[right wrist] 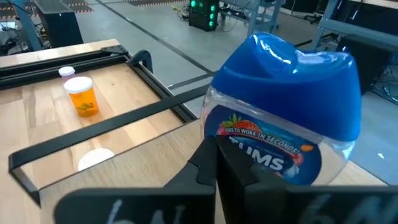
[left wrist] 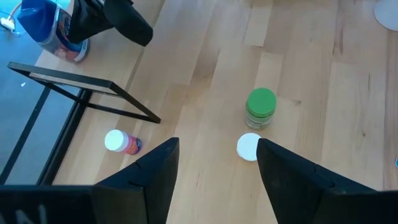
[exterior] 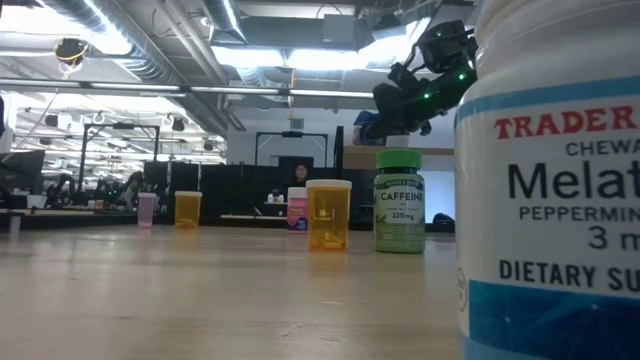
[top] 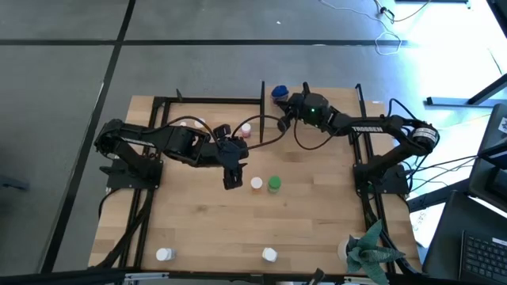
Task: Pick and place medicine bottles onto shelf by color
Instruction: Put the blue medicine bottle on the shelf
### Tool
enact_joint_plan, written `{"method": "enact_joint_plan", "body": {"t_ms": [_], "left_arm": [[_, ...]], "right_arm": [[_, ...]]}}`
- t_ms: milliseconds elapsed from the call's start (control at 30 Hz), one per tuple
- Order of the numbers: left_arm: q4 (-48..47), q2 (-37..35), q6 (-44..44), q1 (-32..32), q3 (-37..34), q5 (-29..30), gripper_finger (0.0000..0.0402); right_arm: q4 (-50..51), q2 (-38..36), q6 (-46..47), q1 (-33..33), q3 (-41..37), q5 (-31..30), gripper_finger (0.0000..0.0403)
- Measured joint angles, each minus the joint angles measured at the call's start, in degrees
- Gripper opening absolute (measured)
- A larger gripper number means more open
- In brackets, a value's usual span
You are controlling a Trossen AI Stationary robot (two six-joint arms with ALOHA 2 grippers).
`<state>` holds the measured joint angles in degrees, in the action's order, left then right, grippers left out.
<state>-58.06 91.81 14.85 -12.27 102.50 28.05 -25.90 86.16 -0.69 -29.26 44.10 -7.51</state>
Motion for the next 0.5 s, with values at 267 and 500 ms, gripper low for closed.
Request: {"method": "enact_joint_plan", "body": {"t_ms": [267, 500], "left_arm": [[0.0, 0.0, 0.0, 0.0, 0.0, 0.0, 0.021], [-0.3, 0.0, 0.0, 0.0, 0.0, 0.0, 0.021]], "right_arm": [[-4.3, 5.4, -1.5, 0.0, 0.0, 0.0, 0.0003], [-5.2, 5.6, -2.0, 0.1, 0.0, 0.0, 0.0003]]}}
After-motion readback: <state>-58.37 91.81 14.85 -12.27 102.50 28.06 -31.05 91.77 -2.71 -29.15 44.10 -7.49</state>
